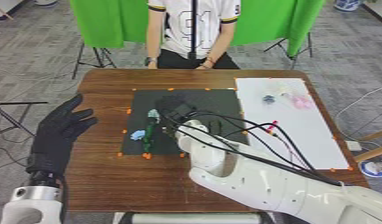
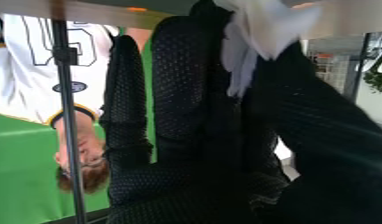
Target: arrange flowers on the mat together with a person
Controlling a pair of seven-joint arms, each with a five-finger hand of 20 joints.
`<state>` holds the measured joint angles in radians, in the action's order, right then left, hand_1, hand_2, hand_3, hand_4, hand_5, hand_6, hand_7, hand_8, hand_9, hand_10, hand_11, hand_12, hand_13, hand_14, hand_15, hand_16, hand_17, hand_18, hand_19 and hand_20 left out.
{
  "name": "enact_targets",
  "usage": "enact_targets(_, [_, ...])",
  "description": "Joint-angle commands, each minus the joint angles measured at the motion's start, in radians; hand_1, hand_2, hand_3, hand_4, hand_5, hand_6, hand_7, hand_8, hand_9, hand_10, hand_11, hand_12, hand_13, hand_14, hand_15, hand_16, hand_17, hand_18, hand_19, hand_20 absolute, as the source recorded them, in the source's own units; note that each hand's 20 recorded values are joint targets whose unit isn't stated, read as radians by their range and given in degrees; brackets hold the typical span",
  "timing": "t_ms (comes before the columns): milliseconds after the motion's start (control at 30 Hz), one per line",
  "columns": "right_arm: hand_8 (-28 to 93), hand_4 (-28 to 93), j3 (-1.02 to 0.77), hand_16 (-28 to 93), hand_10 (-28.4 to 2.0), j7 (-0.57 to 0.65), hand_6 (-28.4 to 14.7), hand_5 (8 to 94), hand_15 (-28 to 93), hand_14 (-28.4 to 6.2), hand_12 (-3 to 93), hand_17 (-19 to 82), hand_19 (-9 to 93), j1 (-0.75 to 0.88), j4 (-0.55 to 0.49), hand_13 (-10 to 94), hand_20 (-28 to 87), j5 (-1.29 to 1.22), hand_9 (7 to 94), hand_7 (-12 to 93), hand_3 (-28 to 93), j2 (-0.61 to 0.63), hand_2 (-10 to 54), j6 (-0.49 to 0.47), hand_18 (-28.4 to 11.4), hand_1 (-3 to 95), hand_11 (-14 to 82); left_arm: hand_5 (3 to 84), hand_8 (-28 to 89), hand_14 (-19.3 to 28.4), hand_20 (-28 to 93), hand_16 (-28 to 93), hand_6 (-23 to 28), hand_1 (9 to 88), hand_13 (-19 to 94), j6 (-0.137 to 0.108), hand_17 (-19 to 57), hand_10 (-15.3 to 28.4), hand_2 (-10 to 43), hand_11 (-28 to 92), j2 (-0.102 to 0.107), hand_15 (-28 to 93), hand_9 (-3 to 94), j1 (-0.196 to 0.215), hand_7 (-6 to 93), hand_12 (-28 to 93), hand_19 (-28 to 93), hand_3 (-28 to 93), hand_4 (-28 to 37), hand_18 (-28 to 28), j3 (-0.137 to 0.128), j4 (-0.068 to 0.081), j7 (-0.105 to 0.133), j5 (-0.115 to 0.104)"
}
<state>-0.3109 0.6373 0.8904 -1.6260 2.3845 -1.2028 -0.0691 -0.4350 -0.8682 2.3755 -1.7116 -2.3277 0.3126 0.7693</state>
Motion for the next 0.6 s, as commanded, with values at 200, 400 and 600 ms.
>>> enact_targets(200, [-8, -28, -0.013, 17, -11.8, 0.004, 2.3, 68.4, 64, -9.0, 25.0, 29, 81, -0.019, -0.013, 66, 4, 0.036, 71.1, 16, 70, -0.013, -9.5, -0.134, -19.3, 46.6, 30.9, 33.8, -11, 26.1, 8, -13, 7.5, 21.1, 24, -0.011, -6.8, 19.7, 6.0, 33, 0.021, 59, 33.8, 0.007, 16.2, 9, 56, 79, -28.3, 22.6, 0.010, 0.005, 0.008, -0.021])
enact_targets(400, [-12, -28, -0.016, 16, -13.6, 0.001, 2.4, 67.6, 65, -9.6, 20.8, 28, 81, -0.020, -0.034, 64, 4, 0.027, 68.1, 16, 73, -0.006, -9.5, -0.142, -19.9, 44.8, 34.6, 33.8, -11, 26.2, 8, -13, 7.5, 21.1, 24, -0.015, -6.8, 19.7, 5.9, 33, 0.022, 59, 33.9, 0.015, 16.3, 9, 56, 79, -28.3, 22.7, 0.009, 0.003, 0.015, -0.024])
enact_targets(600, [-12, -28, -0.021, 16, -14.1, 0.005, 2.1, 66.6, 66, -10.1, 19.6, 28, 81, -0.032, -0.060, 64, 5, 0.024, 67.2, 16, 72, -0.001, -9.5, -0.154, -20.3, 44.1, 34.9, 33.8, -11, 26.1, 8, -13, 7.5, 21.0, 24, -0.019, -6.8, 19.6, 5.9, 33, 0.020, 59, 33.9, 0.028, 16.3, 9, 56, 80, -28.3, 22.7, 0.002, -0.001, 0.017, -0.026])
